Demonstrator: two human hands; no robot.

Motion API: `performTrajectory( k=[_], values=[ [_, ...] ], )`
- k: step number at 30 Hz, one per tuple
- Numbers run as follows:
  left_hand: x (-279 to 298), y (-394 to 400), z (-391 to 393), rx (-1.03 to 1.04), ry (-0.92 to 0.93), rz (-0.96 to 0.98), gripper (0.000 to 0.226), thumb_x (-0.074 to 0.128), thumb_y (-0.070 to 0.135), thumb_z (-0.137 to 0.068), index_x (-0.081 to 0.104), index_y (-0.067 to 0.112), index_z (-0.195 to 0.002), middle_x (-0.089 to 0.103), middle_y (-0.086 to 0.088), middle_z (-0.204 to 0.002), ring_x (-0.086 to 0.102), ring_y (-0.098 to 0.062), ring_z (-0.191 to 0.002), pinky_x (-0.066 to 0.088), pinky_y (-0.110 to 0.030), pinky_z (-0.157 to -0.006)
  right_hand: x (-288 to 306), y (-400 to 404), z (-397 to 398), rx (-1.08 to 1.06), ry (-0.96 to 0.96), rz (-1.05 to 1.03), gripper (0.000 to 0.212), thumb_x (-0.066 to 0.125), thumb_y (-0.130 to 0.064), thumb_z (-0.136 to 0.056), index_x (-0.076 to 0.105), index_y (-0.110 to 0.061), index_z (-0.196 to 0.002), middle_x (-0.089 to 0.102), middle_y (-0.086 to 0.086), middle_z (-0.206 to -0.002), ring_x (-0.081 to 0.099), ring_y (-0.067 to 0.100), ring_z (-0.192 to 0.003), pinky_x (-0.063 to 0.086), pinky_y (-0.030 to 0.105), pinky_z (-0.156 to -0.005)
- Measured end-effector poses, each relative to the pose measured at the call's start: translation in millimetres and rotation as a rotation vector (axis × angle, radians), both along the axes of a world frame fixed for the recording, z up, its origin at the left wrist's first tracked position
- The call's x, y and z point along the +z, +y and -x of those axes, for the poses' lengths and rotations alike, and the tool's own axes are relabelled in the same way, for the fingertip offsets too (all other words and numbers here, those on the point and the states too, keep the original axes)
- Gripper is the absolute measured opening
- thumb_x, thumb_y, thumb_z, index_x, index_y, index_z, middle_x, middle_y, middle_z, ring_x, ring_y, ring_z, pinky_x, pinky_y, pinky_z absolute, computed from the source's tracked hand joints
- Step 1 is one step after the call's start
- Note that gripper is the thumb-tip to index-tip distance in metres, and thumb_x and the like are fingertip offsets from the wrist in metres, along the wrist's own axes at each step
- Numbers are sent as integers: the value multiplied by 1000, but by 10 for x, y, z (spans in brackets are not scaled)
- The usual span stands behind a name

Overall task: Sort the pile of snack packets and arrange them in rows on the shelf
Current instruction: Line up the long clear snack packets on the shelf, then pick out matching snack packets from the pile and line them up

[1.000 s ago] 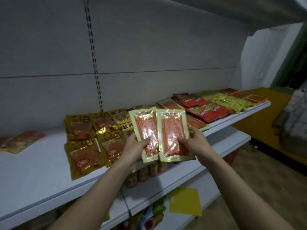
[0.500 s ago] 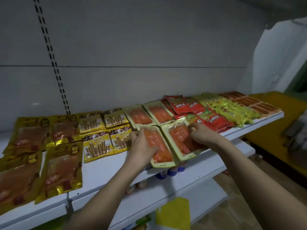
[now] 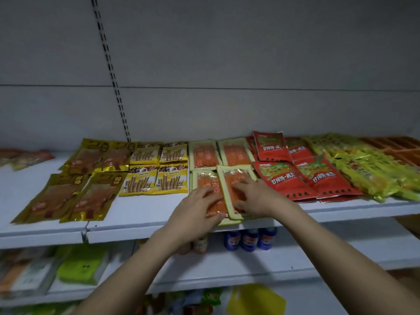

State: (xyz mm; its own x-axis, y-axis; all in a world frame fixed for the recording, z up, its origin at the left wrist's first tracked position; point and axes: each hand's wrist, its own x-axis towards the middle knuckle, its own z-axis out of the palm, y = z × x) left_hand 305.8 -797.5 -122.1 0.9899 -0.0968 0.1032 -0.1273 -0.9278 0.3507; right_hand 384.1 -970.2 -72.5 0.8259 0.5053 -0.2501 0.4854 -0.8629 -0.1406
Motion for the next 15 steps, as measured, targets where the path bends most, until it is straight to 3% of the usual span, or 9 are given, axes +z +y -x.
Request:
performTrajectory(
  k=[6, 10, 13, 15],
  values=[
    [14, -126, 66, 70, -69, 3, 56, 51, 48, -100, 42, 27, -152, 32, 1, -160, 23, -17, -148, 19, -31, -120, 64, -81, -58, 21, -61, -34, 57, 53, -42, -97, 39, -21, -148, 29, 7, -157, 29, 33, -141, 35, 47, -111],
    [181, 47, 220, 215, -133, -19, 62, 40, 60, -96, 53, 24, -144, 46, -1, -150, 33, -21, -142, 24, -35, -118, 219, 250, -30, 70, -195, -309, 43, 51, -39, -99, 53, -16, -135, 52, 10, -140, 46, 32, -130, 44, 46, -102],
    [366, 420, 468, 388, -171, -14, 47, 49, 50, -99, 60, 22, -136, 56, -1, -137, 44, -22, -131, 33, -33, -107, 289, 794, 77, 152, -144, -463, 25, 53, -31, -95, 65, -18, -111, 68, 8, -115, 61, 31, -109, 51, 38, -85],
    [471, 769, 706, 518, -187, 16, 33, 55, 41, -100, 67, 23, -124, 65, 1, -124, 55, -20, -118, 42, -32, -91, 280, 1235, 238, 234, -93, -495, 20, 52, -30, -94, 67, -19, -98, 71, 6, -103, 64, 29, -96, 52, 37, -79]
  ],
)
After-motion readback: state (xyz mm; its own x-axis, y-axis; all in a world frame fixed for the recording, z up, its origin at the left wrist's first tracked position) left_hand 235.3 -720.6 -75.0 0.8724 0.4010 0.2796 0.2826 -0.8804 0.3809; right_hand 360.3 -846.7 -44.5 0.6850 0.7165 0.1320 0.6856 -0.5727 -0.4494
